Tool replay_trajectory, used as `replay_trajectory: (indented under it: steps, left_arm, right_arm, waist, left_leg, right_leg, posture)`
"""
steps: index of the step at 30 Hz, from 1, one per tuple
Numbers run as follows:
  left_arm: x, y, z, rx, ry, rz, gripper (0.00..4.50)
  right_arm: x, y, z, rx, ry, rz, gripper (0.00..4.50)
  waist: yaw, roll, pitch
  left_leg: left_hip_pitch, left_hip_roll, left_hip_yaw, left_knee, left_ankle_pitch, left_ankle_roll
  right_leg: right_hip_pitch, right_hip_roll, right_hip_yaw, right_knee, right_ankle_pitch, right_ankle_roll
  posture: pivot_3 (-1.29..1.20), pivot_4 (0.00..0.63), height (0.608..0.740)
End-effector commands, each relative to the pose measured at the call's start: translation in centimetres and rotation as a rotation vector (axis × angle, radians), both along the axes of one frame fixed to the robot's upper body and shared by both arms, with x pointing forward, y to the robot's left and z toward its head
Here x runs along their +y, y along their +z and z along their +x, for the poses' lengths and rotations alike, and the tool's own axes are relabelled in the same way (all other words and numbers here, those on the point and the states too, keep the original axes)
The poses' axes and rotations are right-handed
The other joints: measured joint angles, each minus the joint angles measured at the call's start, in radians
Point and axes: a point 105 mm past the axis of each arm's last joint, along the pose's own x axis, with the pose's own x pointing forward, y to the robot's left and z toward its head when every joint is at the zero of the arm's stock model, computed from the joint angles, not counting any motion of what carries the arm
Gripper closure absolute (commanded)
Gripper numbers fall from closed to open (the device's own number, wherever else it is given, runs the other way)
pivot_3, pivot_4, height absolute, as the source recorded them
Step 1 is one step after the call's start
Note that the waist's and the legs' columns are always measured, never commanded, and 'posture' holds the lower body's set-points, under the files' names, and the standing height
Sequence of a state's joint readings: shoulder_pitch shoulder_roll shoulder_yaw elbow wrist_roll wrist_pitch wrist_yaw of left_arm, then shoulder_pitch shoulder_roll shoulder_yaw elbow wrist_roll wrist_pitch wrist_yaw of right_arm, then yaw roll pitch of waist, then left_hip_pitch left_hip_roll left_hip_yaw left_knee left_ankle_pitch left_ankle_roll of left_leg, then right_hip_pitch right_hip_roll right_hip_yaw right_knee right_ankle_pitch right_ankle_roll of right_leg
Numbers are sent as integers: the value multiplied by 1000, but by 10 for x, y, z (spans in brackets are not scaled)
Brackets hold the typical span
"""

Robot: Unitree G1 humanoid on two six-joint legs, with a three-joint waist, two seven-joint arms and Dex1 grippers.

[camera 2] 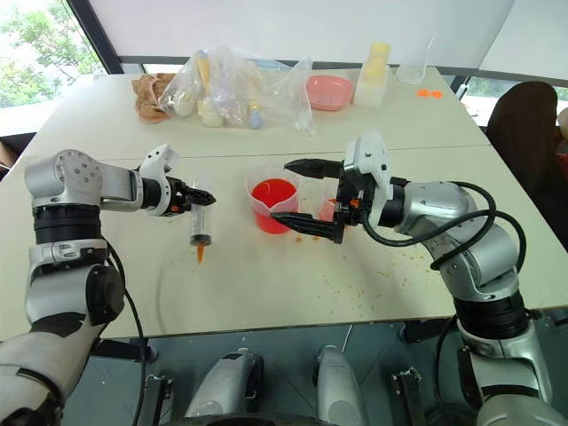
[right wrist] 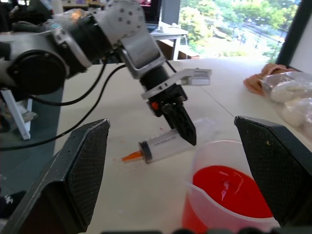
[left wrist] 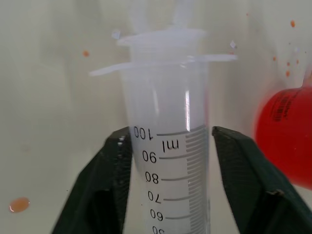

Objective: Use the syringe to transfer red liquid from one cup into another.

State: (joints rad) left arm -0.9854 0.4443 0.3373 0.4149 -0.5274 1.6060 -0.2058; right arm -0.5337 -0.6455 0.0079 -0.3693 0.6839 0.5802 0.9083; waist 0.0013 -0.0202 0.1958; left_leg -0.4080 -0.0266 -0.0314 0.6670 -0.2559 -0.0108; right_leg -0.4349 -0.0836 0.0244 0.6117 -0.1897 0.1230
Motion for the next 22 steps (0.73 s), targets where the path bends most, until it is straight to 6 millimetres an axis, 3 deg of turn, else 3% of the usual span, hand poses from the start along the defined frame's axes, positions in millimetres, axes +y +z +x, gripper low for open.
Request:
replay_trajectory:
  steps: [1, 2, 4, 7, 11, 13, 17, 22]
  left_arm:
    - [-3, 5, -1, -13, -4, -31, 273]
    - [-1, 2, -2, -11, 2, -18, 68]
    - [-1, 4, -4, -31, -9, -11, 68]
    - [0, 20, -4, -120, -11, -1, 68]
    - [31, 74, 11, -638, 157, 222, 68]
    - [36, 89, 3, -773, 161, 212, 68]
    - [35, 98, -15, -909, 53, 206, 68]
    - [56, 82, -45, -953, 28, 261, 68]
  right_arm:
    - [-2, 6, 0, -42, -10, 8, 183]
    - [-4, 5, 0, -41, -16, 6, 183]
    - [-6, 4, 1, -38, -27, -1, 183]
    - [-10, 2, 1, -33, -41, -10, 183]
    - [-20, 2, 2, -33, -83, -16, 183]
    - [-30, 6, 4, -35, -120, -9, 183]
    - [-51, 13, 5, -30, -200, 11, 183]
    - [-96, 15, 6, -5, -408, 44, 183]
  waist:
    - [2, 0, 0]
    - [1, 0, 0]
    - [1, 0, 0]
    - [0, 0, 0]
    - [-3, 0, 0]
    - [-5, 0, 0]
    - [-2, 0, 0]
    - [3, 1, 0]
  left_leg:
    - [0, 0, 0, 0, 0, 0]
    - [0, 0, 0, 0, 0, 0]
    - [0, 0, 0, 0, 0, 0]
    - [0, 0, 0, 0, 0, 0]
    - [0, 1, 0, -1, 0, -1]
    - [1, 2, 1, -3, 1, -3]
    - [1, 1, 1, -3, 2, -3]
    - [0, 2, 2, -3, 1, -2]
  right_leg:
    - [0, 0, 0, 0, 0, 0]
    - [0, 0, 0, 0, 0, 0]
    - [0, 0, 0, 0, 0, 0]
    - [0, 0, 0, 0, 0, 0]
    - [-1, -1, 1, 0, 0, 0]
    - [-2, -3, 1, -1, 0, -1]
    - [-1, -4, 1, -1, 0, -2]
    - [-1, -4, 1, -2, -1, -4]
  posture:
    - [0, 150, 740]
    - [0, 150, 740]
    - [0, 150, 740]
    - [0, 150, 740]
    - [0, 150, 740]
    - [0, 150, 740]
    - [0, 150, 740]
    - [0, 150, 740]
